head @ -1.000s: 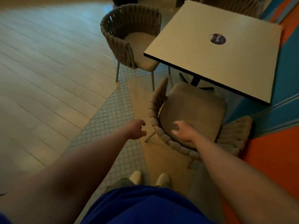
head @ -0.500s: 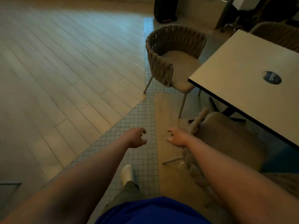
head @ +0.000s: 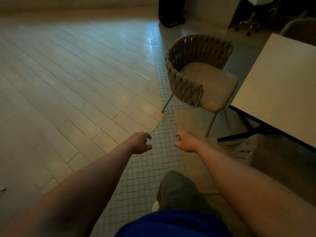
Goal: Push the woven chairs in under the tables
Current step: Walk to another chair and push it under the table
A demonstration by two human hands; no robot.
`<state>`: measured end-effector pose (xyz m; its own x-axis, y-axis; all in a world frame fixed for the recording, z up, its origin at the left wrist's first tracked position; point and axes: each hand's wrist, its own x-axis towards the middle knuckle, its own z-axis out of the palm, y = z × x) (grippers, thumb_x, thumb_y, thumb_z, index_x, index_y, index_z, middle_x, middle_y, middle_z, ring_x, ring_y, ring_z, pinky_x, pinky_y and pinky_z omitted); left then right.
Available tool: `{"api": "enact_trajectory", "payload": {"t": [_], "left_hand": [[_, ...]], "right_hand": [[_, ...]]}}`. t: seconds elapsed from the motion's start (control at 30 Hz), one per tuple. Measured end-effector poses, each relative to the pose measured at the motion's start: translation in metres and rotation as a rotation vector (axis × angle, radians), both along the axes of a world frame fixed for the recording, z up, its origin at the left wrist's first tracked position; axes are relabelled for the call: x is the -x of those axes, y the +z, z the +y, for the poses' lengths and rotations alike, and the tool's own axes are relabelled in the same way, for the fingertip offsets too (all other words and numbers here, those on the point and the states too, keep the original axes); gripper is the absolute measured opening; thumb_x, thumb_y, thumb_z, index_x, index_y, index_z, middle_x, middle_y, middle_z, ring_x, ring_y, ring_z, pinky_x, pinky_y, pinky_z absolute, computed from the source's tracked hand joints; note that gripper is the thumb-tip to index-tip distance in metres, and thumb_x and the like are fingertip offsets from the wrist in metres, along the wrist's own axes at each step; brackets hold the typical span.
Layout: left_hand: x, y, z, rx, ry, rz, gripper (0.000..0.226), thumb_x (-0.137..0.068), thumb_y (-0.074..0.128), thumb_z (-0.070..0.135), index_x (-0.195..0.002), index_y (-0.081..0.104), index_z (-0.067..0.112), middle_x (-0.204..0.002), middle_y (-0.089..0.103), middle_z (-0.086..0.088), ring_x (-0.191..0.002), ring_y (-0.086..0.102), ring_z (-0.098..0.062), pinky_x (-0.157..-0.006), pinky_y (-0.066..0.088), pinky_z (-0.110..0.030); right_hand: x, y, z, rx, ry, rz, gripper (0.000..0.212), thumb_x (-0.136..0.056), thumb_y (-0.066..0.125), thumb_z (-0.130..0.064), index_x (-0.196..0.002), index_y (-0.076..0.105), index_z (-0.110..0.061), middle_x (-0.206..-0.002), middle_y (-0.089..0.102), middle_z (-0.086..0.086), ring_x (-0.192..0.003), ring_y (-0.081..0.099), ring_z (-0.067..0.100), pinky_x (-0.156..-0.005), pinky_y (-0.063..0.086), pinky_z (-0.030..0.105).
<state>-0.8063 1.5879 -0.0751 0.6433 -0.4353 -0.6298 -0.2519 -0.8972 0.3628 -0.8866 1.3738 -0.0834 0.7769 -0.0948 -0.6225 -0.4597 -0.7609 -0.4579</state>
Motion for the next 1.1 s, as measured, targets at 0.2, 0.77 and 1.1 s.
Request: {"api": "enact_trajectory", "payload": {"t": [0.2,0.77,1.1], "left_hand": [[-0.111,-0.014,-0.023,0.007,-0.101,-0.025,0.052,-0.095,0.065,0.034,-0.143,0.051,0.021,-0.136,0.060,-0.005,-0.118,0.059,-0.023,-0.101,0.049,-0.037],[-0.466,-0.002,-0.103,-0.001,-0.231,0.000,0.051,-0.094,0.065,0.032,-0.142,0.053,0.019,-0.137,0.062,-0.007,-0.111,0.063,-0.021,-0.092,0.047,-0.029],[-0.699,-0.016,-0.176,0.023,-0.591,-0.022,0.049,-0.093,0.068,0.028,-0.139,0.056,0.016,-0.136,0.062,-0.009,-0.097,0.062,-0.016,-0.081,0.046,-0.018]], "right_hand": [[-0.101,-0.018,-0.013,-0.017,-0.068,-0.001,0.061,-0.096,0.061,-0.033,-0.149,0.039,-0.012,-0.148,0.048,0.014,-0.134,0.048,0.030,-0.108,0.042,0.038],[-0.420,-0.019,-0.074,-0.088,-0.298,0.048,0.059,-0.093,0.060,-0.036,-0.144,0.046,-0.009,-0.101,0.060,0.000,-0.086,0.052,0.012,-0.067,0.041,0.023],[-0.572,-0.045,-0.082,-0.189,-0.840,-0.004,0.060,-0.096,0.059,-0.033,-0.149,0.039,-0.014,-0.145,0.050,0.011,-0.127,0.052,0.028,-0.104,0.045,0.038]]}}
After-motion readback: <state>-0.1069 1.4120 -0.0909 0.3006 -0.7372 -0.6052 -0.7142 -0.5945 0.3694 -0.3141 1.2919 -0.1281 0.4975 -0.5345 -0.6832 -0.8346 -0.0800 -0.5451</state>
